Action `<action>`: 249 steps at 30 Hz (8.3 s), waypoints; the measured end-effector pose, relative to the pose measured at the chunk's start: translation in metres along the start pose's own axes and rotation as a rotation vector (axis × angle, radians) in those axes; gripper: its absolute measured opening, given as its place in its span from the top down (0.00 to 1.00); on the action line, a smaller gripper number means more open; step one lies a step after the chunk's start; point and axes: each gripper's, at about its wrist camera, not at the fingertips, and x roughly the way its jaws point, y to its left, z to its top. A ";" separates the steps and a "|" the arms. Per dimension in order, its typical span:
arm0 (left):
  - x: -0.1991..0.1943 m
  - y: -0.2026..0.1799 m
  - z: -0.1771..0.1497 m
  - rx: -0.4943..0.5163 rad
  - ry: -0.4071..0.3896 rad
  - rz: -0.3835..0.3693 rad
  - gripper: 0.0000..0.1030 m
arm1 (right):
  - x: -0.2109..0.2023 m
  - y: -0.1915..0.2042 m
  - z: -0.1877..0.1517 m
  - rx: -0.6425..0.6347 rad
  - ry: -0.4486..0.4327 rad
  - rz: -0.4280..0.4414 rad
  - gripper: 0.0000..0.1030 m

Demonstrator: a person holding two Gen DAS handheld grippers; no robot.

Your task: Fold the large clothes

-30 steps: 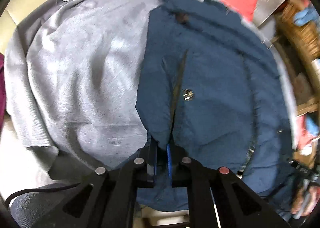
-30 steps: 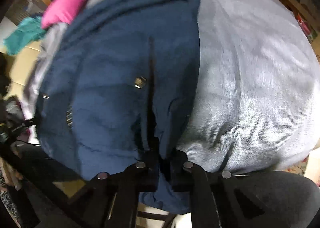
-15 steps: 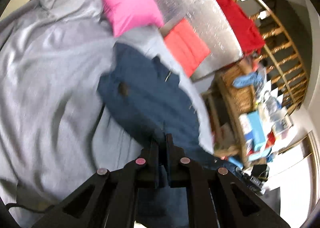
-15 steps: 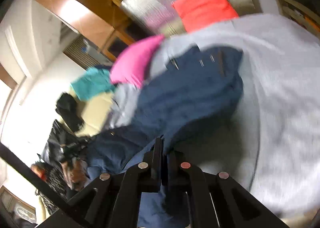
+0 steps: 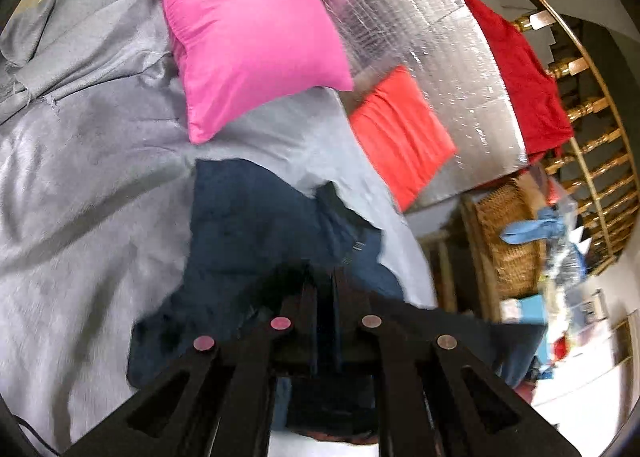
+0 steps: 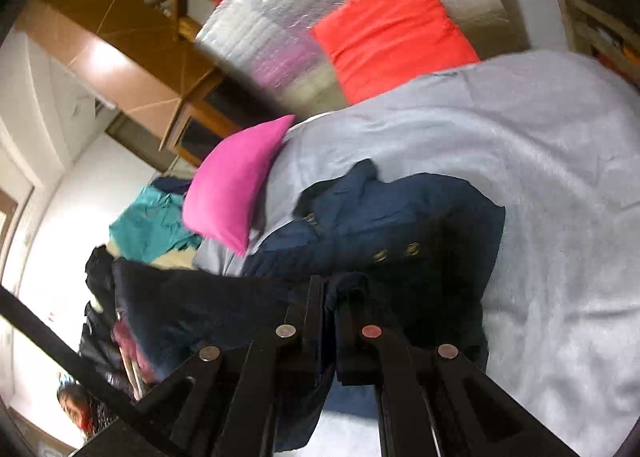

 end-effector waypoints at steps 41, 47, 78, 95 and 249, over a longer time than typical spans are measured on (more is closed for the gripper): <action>0.012 -0.009 -0.031 0.217 0.114 0.386 0.88 | 0.063 -0.013 -0.013 -0.159 0.075 -0.382 0.91; -0.017 -0.016 -0.019 0.187 0.062 0.292 0.89 | 0.030 0.011 -0.004 -0.166 -0.042 -0.337 0.93; 0.005 0.027 -0.086 0.270 0.149 0.510 0.37 | 0.075 -0.032 -0.100 -0.168 0.284 -0.398 0.45; -0.101 0.011 -0.168 0.242 0.155 0.439 0.79 | -0.020 -0.002 -0.202 -0.159 0.273 -0.310 0.63; -0.083 0.008 -0.151 0.133 -0.088 0.554 0.33 | -0.020 -0.019 -0.185 0.183 -0.045 -0.334 0.14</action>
